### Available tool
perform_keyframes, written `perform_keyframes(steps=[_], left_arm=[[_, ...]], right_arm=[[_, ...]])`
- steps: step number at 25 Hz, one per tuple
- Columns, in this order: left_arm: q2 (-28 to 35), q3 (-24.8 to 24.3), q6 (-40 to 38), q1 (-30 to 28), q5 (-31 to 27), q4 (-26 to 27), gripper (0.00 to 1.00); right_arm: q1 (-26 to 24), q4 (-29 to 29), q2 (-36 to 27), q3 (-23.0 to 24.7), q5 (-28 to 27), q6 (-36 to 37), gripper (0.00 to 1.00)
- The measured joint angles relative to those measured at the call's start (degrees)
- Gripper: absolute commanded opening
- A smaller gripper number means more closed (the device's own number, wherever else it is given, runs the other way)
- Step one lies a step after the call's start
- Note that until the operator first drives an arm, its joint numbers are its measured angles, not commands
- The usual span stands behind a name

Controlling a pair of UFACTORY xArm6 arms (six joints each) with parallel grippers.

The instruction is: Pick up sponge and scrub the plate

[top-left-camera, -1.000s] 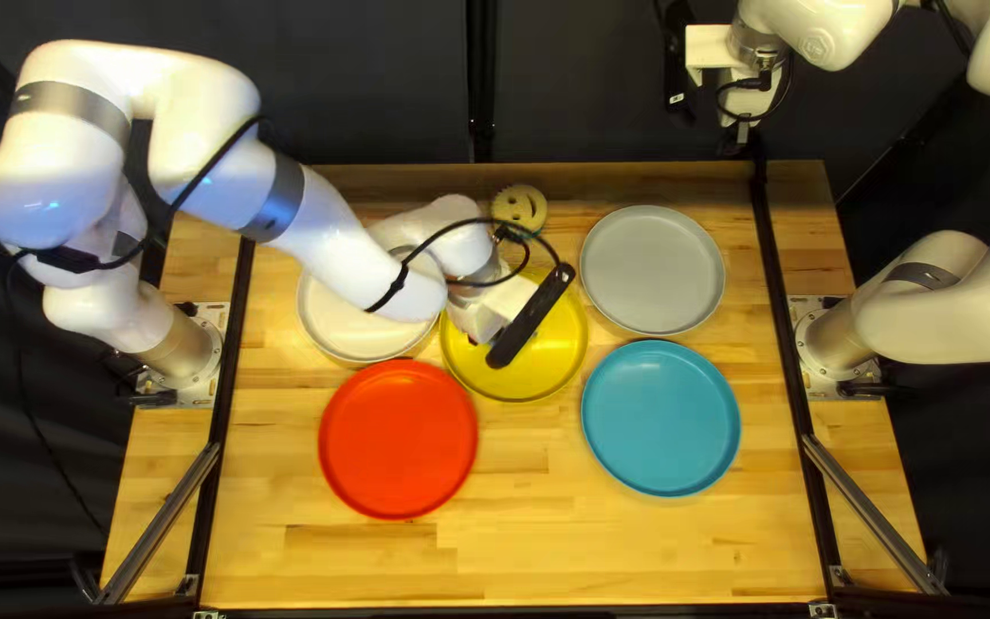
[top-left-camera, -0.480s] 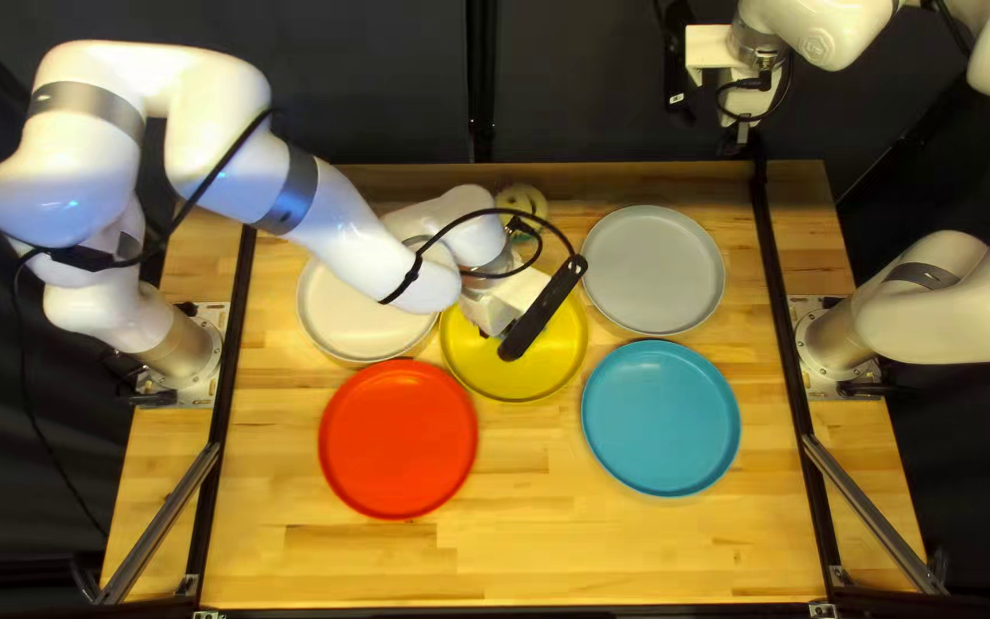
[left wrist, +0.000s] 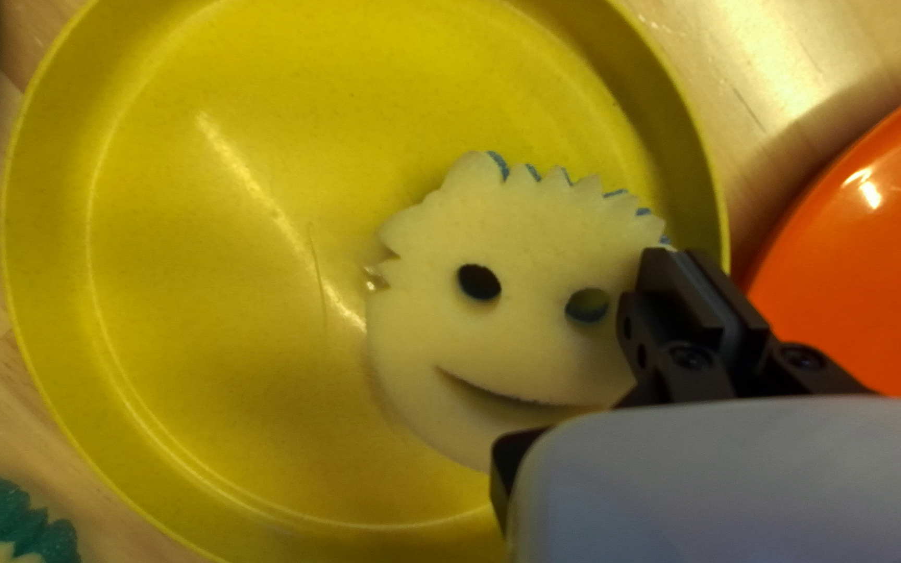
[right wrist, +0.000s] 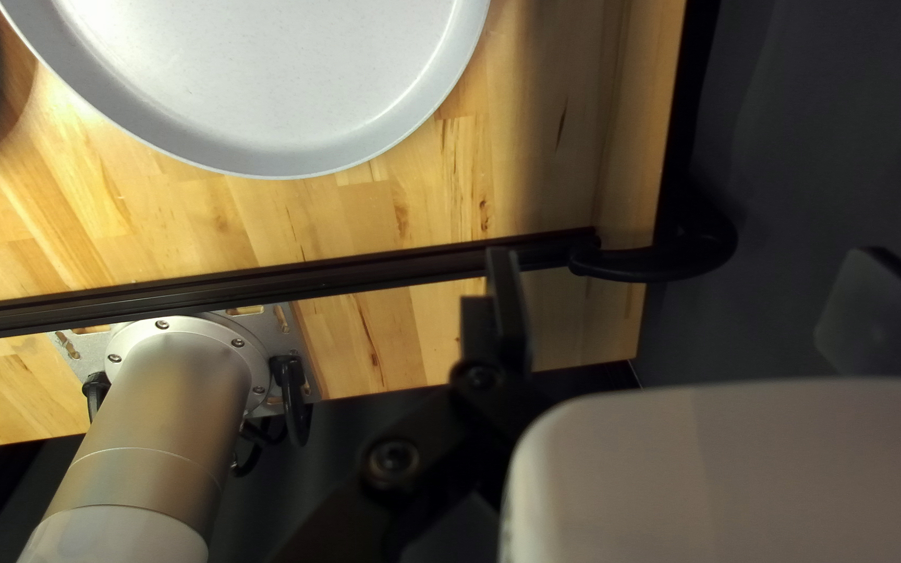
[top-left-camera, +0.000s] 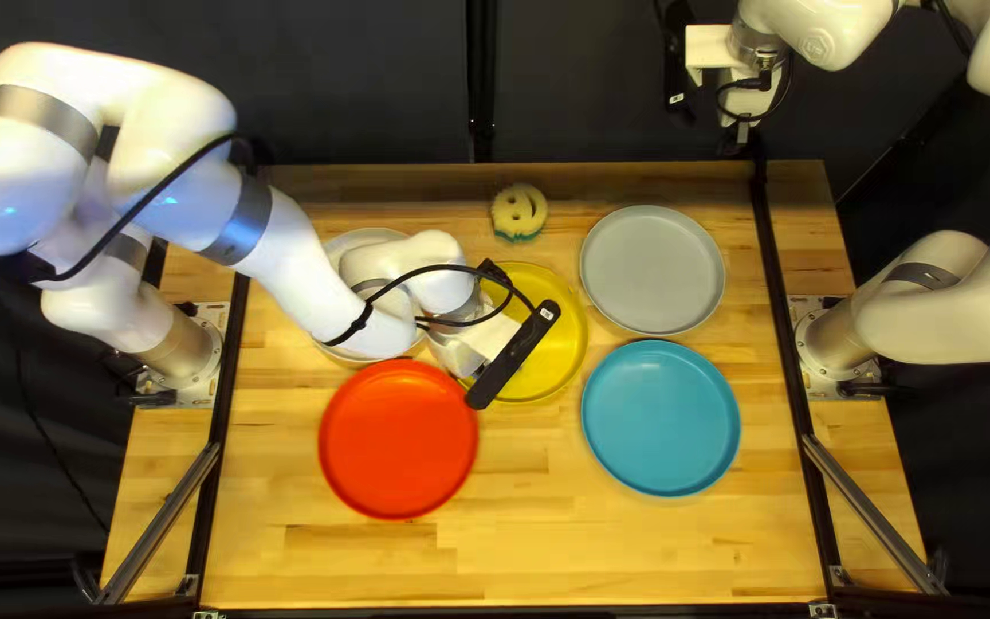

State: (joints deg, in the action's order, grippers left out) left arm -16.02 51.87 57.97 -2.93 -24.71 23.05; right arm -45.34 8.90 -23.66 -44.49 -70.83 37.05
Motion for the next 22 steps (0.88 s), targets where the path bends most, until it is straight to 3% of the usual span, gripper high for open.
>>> perform_keyframes(steps=[8,11,22], left_arm=[[-7.0,8.5,1.5,0.5,0.7,0.8,0.00],[-7.1,9.0,0.8,-0.1,0.9,0.2,0.00],[5.2,-5.7,-0.5,-0.4,1.8,0.2,0.00]], right_arm=[[0.0,0.0,0.0,0.0,0.0,0.0,1.00],[0.0,0.0,0.0,0.0,0.0,0.0,1.00],[0.0,0.0,0.0,0.0,0.0,0.0,1.00]])
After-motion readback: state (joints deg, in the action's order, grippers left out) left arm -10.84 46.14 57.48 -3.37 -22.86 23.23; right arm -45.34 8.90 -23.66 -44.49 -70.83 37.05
